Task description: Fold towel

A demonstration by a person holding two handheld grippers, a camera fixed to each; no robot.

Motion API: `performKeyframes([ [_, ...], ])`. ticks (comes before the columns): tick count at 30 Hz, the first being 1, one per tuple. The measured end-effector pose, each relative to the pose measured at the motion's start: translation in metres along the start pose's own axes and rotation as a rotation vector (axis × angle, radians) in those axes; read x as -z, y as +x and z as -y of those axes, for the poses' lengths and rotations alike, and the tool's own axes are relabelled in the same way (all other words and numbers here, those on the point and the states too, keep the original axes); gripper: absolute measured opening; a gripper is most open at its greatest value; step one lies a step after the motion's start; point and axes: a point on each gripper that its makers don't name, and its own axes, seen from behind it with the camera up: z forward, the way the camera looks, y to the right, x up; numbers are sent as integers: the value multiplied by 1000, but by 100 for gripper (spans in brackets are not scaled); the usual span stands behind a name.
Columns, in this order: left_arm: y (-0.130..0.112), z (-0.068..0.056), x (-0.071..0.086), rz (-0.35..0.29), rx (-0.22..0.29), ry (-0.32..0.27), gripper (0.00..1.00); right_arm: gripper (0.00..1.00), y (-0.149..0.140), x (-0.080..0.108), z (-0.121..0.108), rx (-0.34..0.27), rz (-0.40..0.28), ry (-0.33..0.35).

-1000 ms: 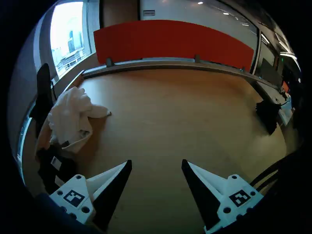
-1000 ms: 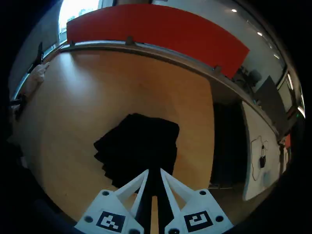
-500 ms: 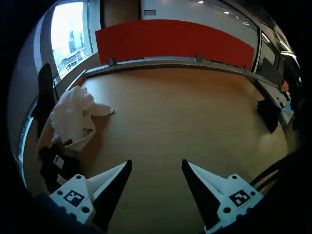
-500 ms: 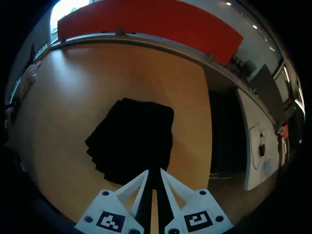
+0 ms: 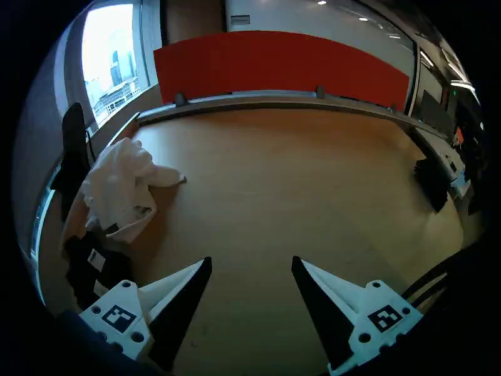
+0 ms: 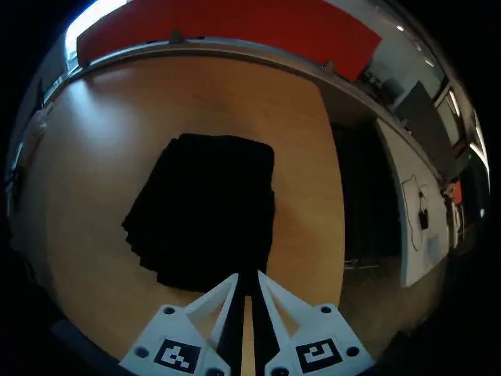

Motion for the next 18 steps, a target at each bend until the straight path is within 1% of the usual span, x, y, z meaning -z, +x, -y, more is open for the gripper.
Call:
performKeyframes([
  [3,-1,0,-1,2,-1,1,95,6,-3,-5,0,-28,2,-2],
  [5,-1,0,-1,4,-2,1,95,7,-4,-7,0,-35,6,-7],
  [12,-1,-1,-2,7,-4,2,95,9,-10,-12,0,-18,20,-26],
  [16,1,-2,-3,6,-3,1,95,11,-10,-13,-1,-21,22,-29],
  [18,1,-2,-3,6,-3,0,95,14,-10,-13,-1,-21,21,-33],
])
